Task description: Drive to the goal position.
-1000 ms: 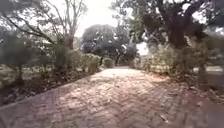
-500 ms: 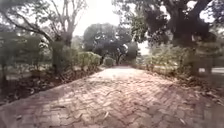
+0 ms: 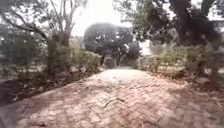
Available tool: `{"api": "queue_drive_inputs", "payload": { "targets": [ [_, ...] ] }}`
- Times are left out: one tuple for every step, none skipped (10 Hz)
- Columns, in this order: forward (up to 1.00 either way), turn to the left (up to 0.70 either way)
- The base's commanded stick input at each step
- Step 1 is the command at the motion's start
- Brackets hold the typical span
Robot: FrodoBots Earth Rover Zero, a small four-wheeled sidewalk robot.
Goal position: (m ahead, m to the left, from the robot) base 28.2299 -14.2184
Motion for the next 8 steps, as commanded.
{"api": "queue_drive_inputs", "payload": {
  "targets": [
    [0.85, 0.0],
    [0.85, 0.0],
    [0.85, 0.0],
    [0.85, -0.11],
    [0.85, -0.28],
    [0.85, -0.23],
    [0.85, -0.06],
    [0.85, 0.0]
  ]
}}
